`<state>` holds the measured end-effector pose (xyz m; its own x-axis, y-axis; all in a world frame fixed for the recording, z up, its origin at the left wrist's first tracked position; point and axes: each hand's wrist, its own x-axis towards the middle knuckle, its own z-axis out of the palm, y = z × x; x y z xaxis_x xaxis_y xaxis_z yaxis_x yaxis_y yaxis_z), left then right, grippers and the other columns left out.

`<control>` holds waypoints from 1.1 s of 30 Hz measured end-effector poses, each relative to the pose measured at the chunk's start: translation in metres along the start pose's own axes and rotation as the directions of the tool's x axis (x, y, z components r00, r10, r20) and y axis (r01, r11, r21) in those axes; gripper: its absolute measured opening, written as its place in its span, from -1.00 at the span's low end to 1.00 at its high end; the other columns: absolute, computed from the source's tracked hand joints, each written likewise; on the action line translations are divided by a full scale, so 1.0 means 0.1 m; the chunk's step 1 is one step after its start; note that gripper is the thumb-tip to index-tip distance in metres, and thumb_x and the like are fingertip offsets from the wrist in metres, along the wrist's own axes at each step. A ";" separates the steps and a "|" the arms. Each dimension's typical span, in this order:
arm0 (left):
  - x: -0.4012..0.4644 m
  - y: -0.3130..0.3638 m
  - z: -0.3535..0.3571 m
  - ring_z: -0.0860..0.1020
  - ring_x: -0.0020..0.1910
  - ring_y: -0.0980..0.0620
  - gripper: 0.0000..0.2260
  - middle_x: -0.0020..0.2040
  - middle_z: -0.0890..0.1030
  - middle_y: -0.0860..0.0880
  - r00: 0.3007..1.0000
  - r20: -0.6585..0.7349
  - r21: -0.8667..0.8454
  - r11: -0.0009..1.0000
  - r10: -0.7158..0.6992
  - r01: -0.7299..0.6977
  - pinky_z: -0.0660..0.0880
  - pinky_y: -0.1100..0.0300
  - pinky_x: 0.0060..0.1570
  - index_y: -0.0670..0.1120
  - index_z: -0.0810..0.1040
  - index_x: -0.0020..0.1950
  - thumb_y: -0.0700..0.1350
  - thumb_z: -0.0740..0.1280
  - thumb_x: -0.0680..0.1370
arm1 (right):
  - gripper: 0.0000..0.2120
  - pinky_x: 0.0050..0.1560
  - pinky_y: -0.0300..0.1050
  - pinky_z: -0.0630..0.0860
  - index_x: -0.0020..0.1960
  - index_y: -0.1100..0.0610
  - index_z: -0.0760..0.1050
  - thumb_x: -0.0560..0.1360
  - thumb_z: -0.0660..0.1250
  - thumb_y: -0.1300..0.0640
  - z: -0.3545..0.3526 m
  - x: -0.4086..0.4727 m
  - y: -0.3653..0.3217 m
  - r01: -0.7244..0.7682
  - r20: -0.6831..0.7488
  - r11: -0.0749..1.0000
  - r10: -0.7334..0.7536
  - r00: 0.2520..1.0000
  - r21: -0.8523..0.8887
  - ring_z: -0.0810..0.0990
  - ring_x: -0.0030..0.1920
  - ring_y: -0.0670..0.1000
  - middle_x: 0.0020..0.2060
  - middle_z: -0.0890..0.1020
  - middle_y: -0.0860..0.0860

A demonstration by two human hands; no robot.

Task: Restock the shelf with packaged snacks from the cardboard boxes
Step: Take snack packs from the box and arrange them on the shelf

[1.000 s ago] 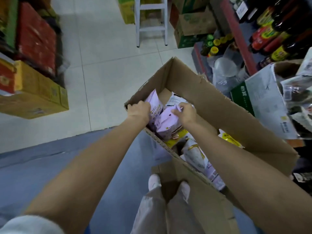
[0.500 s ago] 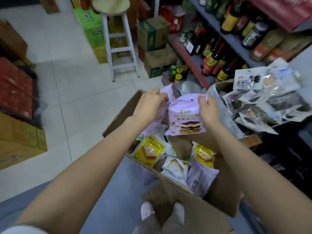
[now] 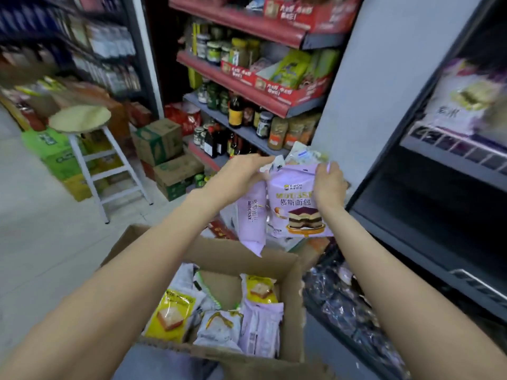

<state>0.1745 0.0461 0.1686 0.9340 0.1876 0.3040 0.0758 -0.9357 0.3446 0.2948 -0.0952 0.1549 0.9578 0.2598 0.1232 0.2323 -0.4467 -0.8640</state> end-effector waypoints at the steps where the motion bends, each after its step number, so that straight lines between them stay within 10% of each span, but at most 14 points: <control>1: 0.12 0.15 0.00 0.50 0.23 -0.16 -0.57 0.29 0.52 -0.19 1.000 0.022 -0.011 1.000 -0.002 0.002 0.40 0.03 0.13 -0.13 0.33 0.45 -0.14 0.27 0.58 | -0.82 -0.17 -0.14 0.12 -0.11 0.18 0.31 0.62 0.03 0.16 -0.16 0.03 0.01 0.012 -0.022 1.000 -0.012 1.000 -0.013 0.32 -0.08 0.05 -0.14 0.39 0.11; 5: 0.58 0.78 0.06 0.46 0.26 -0.17 -0.67 0.27 0.53 -0.19 0.997 0.081 0.012 1.000 -0.013 0.012 0.37 0.09 0.08 -0.17 0.43 0.36 -0.17 0.24 0.59 | -0.70 -0.25 -0.04 0.11 -0.29 0.12 0.14 0.61 0.03 0.12 -0.83 0.16 0.11 0.079 -0.070 0.997 -0.078 0.994 0.016 0.30 -0.23 0.08 -0.36 0.31 0.01; 15: 1.29 2.27 0.02 0.35 -0.39 0.20 -0.93 -0.37 0.40 0.08 0.986 -0.057 -0.247 0.955 0.155 -0.164 0.27 0.44 -0.36 -0.09 0.57 -0.02 -0.12 0.32 0.54 | -0.74 -0.09 -0.12 0.24 -0.25 -0.04 0.22 0.62 0.09 0.06 -2.45 0.58 0.28 0.208 -0.214 0.952 -0.160 0.964 0.226 0.32 -0.10 -0.02 -0.24 0.37 -0.11; 19: 1.60 2.79 0.07 0.32 -0.40 0.18 -0.89 -0.36 0.44 0.02 0.978 -0.194 -0.365 0.919 0.079 -0.146 0.22 0.38 -0.39 -0.06 0.48 -0.17 -0.09 0.32 0.55 | -0.57 0.02 -0.11 0.43 0.08 0.11 0.34 0.42 0.40 -0.14 -3.08 0.75 0.37 0.202 -0.046 0.913 -0.199 0.979 0.354 0.48 0.01 0.01 0.00 0.49 0.02; 22: 1.83 3.16 0.13 0.31 -0.42 0.18 -0.87 -0.40 0.38 0.08 0.957 -0.289 -0.419 0.898 0.007 -0.133 0.24 0.41 -0.43 -0.07 0.47 -0.16 -0.08 0.29 0.57 | -0.38 0.06 -0.09 0.54 0.21 0.06 0.29 0.29 0.57 0.14 -3.50 0.83 0.48 0.269 0.007 0.916 -0.284 0.959 0.298 0.53 0.08 -0.01 0.11 0.50 0.03; 33: 2.59 4.07 0.32 0.42 -0.13 0.06 -0.86 -0.14 0.53 0.02 0.908 -0.414 -0.487 0.859 -0.067 -0.158 0.21 0.36 -0.24 -0.16 0.60 0.02 -0.16 0.27 0.57 | -0.36 -0.03 -0.23 0.28 0.35 0.21 0.14 0.41 0.43 0.34 -4.50 1.64 0.77 0.329 -0.419 0.942 -0.272 0.867 0.070 0.45 0.16 0.11 0.13 0.37 0.08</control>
<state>0.4585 -0.2961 0.3593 0.6980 0.3571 0.6206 -0.2525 -0.6882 0.6801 0.5459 -0.4722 0.3285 0.8377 -0.0117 0.5460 0.5223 -0.2752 -0.8071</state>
